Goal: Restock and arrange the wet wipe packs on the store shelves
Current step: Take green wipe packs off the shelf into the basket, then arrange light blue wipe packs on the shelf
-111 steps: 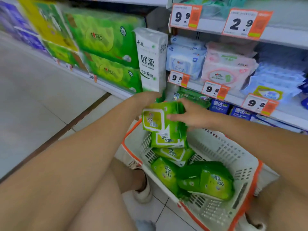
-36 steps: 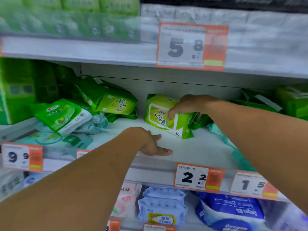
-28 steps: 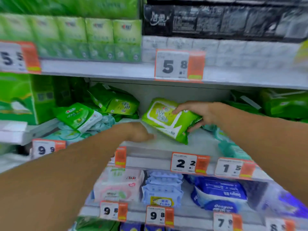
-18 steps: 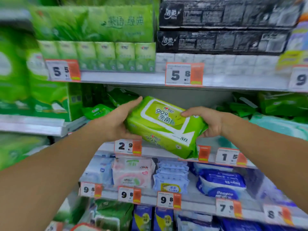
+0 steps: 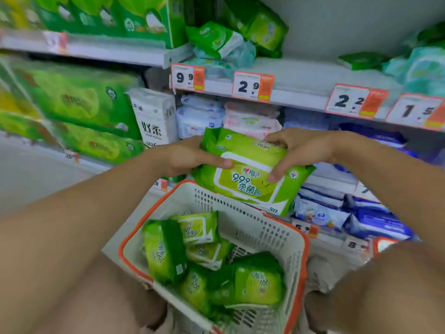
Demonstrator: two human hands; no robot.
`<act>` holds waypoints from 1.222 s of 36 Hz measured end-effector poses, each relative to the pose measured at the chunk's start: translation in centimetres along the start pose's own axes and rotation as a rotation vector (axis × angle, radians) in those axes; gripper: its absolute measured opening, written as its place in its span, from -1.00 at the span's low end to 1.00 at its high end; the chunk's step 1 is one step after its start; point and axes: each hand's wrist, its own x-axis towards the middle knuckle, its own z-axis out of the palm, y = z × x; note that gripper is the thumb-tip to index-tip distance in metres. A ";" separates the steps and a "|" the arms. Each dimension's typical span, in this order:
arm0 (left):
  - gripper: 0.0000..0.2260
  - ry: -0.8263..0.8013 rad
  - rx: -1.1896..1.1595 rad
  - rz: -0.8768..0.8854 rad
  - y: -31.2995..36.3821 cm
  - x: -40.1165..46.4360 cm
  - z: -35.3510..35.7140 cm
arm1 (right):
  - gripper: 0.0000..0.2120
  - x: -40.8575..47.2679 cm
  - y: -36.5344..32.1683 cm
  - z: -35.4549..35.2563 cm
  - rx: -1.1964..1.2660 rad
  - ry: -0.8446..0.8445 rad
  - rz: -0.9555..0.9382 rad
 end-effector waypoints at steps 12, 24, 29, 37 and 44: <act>-0.62 -0.107 0.843 -0.257 -2.5 0.9 0.1 | -0.43 0.8 3.3 8.4 -0.241 0.028 -0.107; -0.72 0.383 0.746 0.498 9.4 8.9 4.0 | -0.87 -1.7 5.8 -5.5 -0.131 0.878 -0.253; -0.57 0.482 1.059 0.635 15.7 14.6 6.9 | -0.78 -3.2 9.3 -11.4 -0.202 1.166 -0.060; -0.54 0.157 1.281 0.233 20.7 22.2 11.9 | -0.19 -7.1 14.9 -17.3 -0.457 0.942 0.663; -0.61 -0.010 1.463 0.053 23.6 25.1 14.1 | 0.18 -7.5 19.4 -20.3 -0.383 0.615 0.776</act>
